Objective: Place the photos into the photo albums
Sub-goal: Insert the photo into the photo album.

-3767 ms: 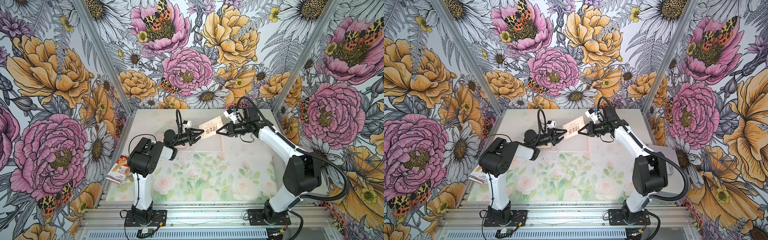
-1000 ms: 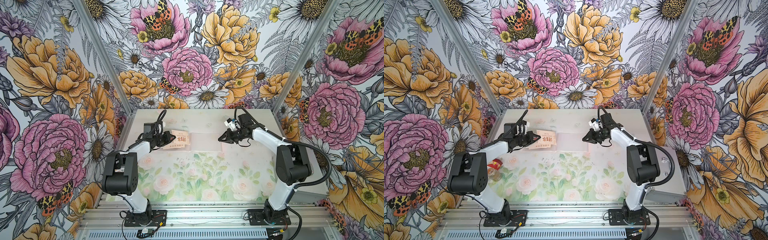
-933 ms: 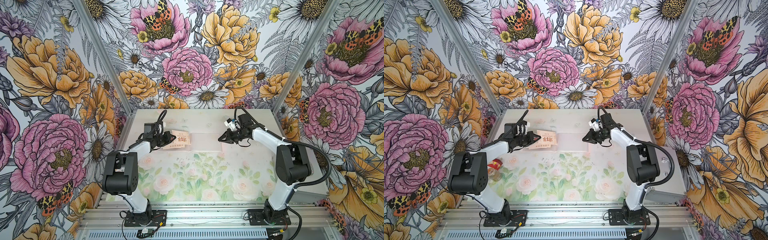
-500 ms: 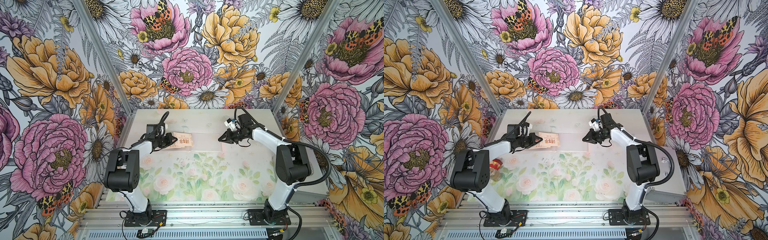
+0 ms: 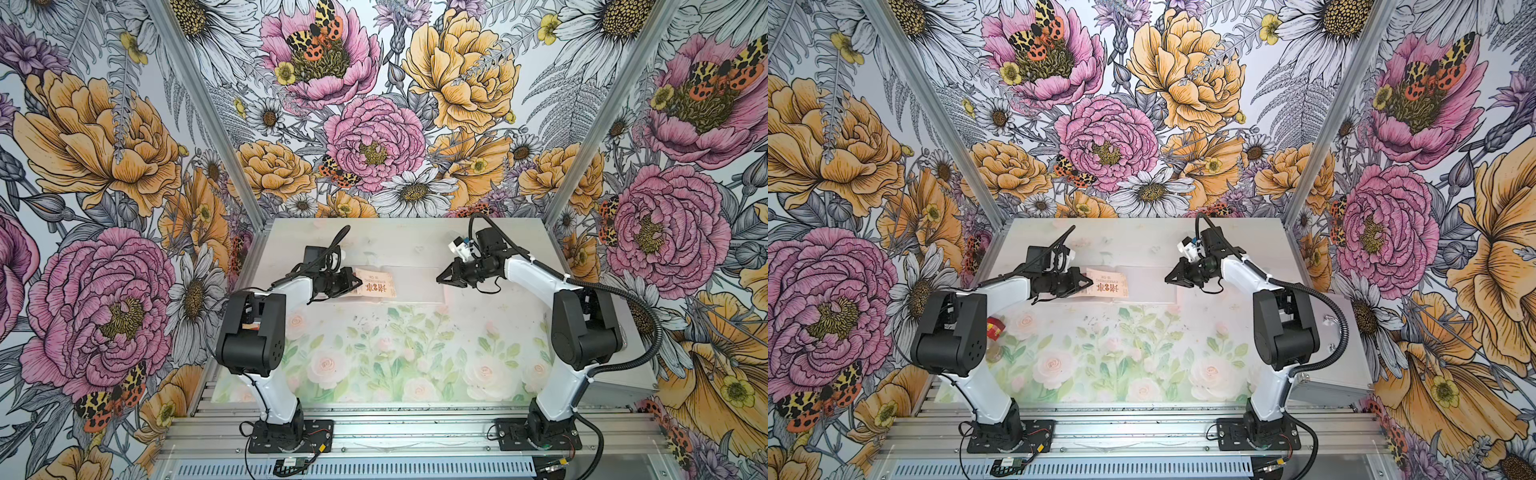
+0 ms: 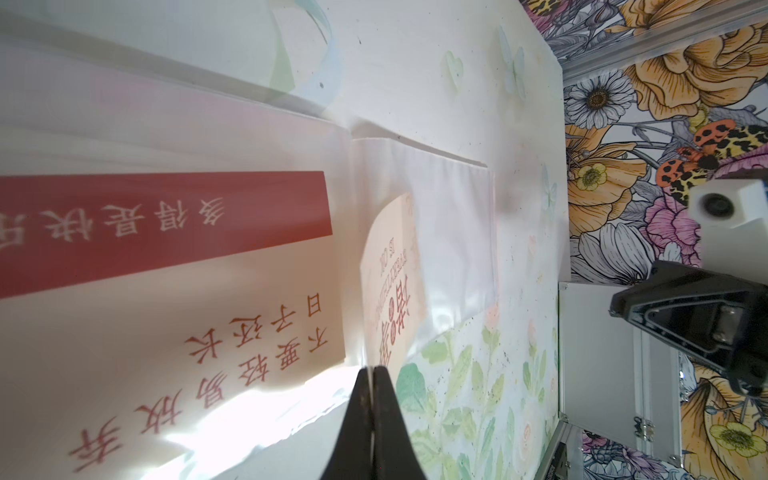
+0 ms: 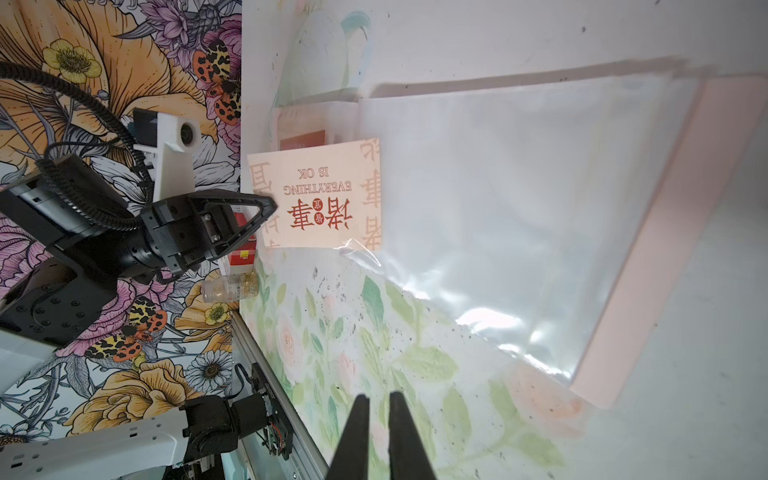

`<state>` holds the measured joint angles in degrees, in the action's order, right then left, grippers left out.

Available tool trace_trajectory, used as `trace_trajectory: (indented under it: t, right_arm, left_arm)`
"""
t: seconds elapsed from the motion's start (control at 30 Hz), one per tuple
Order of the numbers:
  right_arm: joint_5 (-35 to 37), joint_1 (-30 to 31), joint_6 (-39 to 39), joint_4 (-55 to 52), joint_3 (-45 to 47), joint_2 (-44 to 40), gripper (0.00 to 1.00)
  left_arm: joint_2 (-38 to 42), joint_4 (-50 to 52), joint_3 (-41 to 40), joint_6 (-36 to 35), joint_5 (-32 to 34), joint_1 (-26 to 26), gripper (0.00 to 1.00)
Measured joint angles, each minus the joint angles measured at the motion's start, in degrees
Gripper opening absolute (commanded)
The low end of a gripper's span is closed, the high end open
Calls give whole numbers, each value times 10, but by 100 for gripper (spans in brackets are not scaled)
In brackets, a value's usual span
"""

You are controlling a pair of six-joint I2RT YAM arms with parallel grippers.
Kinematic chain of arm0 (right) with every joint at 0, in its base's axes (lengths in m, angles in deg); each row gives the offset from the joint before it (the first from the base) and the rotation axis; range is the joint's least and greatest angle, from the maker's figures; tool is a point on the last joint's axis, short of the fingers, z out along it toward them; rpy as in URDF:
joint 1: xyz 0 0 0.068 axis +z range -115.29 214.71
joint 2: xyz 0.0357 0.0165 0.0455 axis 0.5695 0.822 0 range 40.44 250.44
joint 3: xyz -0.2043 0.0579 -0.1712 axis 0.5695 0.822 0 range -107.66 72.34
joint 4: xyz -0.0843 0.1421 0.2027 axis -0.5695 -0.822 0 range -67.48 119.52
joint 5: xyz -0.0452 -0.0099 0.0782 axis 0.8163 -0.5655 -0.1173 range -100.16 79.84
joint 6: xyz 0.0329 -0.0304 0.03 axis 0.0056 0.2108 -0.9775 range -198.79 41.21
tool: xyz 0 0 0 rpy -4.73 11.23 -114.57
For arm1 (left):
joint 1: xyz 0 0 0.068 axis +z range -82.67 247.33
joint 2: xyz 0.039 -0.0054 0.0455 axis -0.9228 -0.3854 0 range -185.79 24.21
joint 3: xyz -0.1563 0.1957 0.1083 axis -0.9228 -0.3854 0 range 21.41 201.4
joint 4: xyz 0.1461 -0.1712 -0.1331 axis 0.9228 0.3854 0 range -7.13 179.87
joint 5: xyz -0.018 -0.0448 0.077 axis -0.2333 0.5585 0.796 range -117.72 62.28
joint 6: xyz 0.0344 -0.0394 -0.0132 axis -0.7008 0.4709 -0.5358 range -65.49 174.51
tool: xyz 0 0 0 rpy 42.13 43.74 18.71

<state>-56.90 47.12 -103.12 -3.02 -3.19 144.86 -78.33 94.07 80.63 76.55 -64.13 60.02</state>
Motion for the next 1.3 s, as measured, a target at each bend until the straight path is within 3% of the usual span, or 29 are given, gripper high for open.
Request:
trace_trajectory:
  t: [0.33, 0.7, 0.93, 1.3]
  right_arm:
    - [0, -4, 0, 0, 12, 0, 12]
    - [0, -12, 0, 0, 23, -9, 12]
    - [1, -12, 0, 0, 30, -13, 12]
    - [9, -12, 0, 0, 35, -13, 12]
  left_arm:
    - [-96, 18, 84, 0, 13, -60, 2]
    - [-150, 39, 155, 12, 45, -99, 25]
    - [-150, 65, 165, 10, 74, -112, 41]
    - [-99, 142, 166, 2, 155, -113, 47]
